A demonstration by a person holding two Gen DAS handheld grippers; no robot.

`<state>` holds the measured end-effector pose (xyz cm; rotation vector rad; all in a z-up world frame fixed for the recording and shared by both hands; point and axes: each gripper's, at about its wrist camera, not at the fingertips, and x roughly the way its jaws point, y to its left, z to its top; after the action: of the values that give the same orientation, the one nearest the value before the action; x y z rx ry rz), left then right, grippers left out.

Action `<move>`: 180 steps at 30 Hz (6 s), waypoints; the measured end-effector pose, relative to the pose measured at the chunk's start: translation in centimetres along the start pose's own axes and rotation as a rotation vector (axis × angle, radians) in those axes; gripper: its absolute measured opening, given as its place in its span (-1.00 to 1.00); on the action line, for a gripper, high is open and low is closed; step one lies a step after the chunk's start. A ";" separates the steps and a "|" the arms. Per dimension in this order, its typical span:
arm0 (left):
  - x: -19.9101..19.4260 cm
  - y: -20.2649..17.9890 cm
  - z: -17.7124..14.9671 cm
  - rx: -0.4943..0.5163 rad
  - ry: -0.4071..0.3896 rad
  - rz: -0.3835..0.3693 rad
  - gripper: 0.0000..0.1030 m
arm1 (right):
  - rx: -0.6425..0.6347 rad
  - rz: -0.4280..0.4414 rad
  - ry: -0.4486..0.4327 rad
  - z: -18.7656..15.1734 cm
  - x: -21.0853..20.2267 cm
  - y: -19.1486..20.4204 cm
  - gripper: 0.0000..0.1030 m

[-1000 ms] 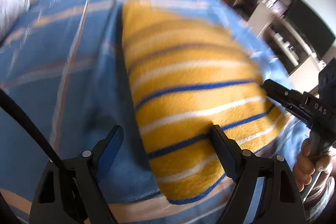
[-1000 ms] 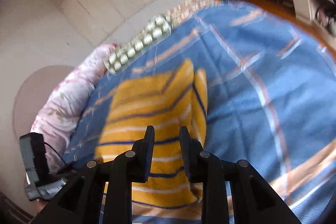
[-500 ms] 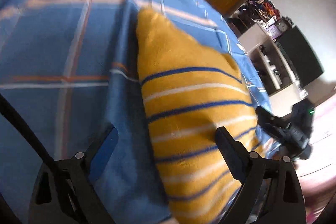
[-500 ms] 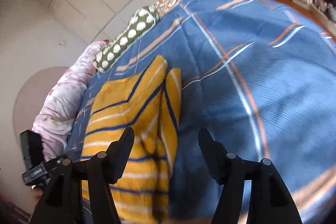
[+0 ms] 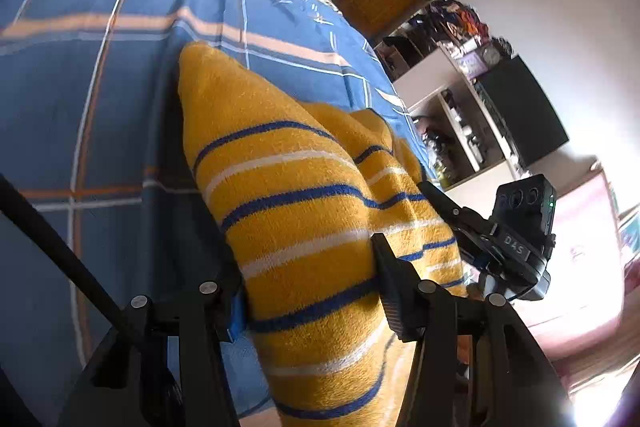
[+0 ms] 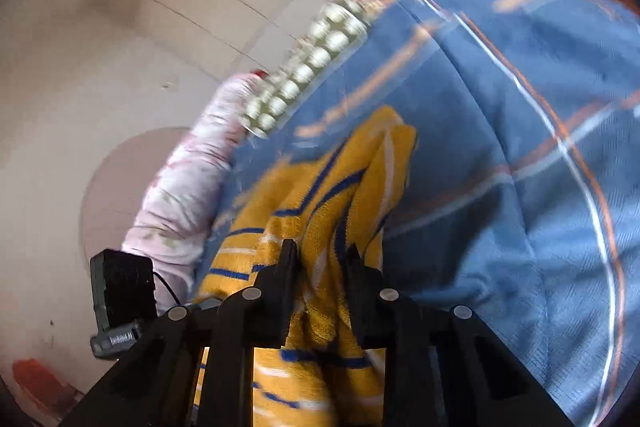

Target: Fold small clothes

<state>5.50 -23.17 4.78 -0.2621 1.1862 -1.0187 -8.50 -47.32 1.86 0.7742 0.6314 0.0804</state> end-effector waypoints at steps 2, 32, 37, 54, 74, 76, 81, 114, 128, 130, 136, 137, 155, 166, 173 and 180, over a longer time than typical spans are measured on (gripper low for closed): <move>0.5 -0.2 -1.0 0.030 0.022 0.065 0.14 | 0.005 -0.037 0.008 -0.6 0.2 -0.9 -0.51; -7.3 8.6 -20.0 0.024 -0.264 0.785 0.92 | -0.318 -0.414 0.002 -5.4 2.7 8.2 -0.39; -6.9 8.7 -19.8 0.035 -0.310 0.785 0.96 | -0.230 -0.089 0.088 -6.0 3.5 11.1 -0.39; -6.8 8.0 -20.4 0.061 -0.343 0.767 0.96 | -0.112 -0.089 0.199 -15.9 -2.7 5.3 -0.22; -11.1 1.5 -20.9 0.009 -0.450 0.854 0.99 | -0.235 -0.333 -0.014 -18.7 -11.7 4.0 -0.02; -13.2 -1.7 -22.0 0.052 -0.553 0.882 0.99 | -0.236 -0.344 -0.032 -18.7 -12.2 4.2 -0.01; -17.0 -8.5 -24.8 0.175 -0.699 0.854 1.00 | -0.258 -0.367 -0.063 -19.0 -13.7 4.7 0.01; -12.0 -13.2 -28.3 0.246 -0.415 0.811 1.00 | -0.397 -0.647 -0.030 -23.1 -14.9 8.5 0.35; -11.4 -12.1 -28.2 0.212 -0.368 0.783 1.00 | -0.435 -0.670 -0.003 -23.8 -14.0 8.9 0.43; -11.3 -12.0 -28.2 0.210 -0.365 0.780 1.00 | -0.436 -0.671 0.000 -23.9 -13.9 8.9 0.43; -11.1 -11.8 -28.2 0.200 -0.350 0.772 1.00 | -0.435 -0.680 0.006 -24.0 -13.8 8.9 0.43; -11.0 -11.7 -28.2 0.199 -0.347 0.770 1.00 | -0.433 -0.683 0.008 -24.0 -13.7 8.8 0.43; -10.4 -10.9 -28.2 0.171 -0.304 0.746 1.00 | -0.451 -0.777 0.040 -24.4 -12.7 8.5 0.44; -10.1 -10.6 -28.1 0.163 -0.288 0.739 1.00 | -0.422 -0.825 0.060 -24.4 -12.6 7.7 0.44; -9.9 -10.2 -28.1 0.153 -0.273 0.732 1.00 | -0.429 -0.842 0.069 -24.5 -12.4 7.7 0.44; -9.8 -10.1 -28.0 0.146 -0.261 0.728 1.00 | -0.425 -0.855 0.081 -24.6 -12.2 7.5 0.45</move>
<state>-23.83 -12.19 6.30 0.1492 0.8569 -0.4086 -30.98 -30.09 -0.29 0.0506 0.9398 -0.5258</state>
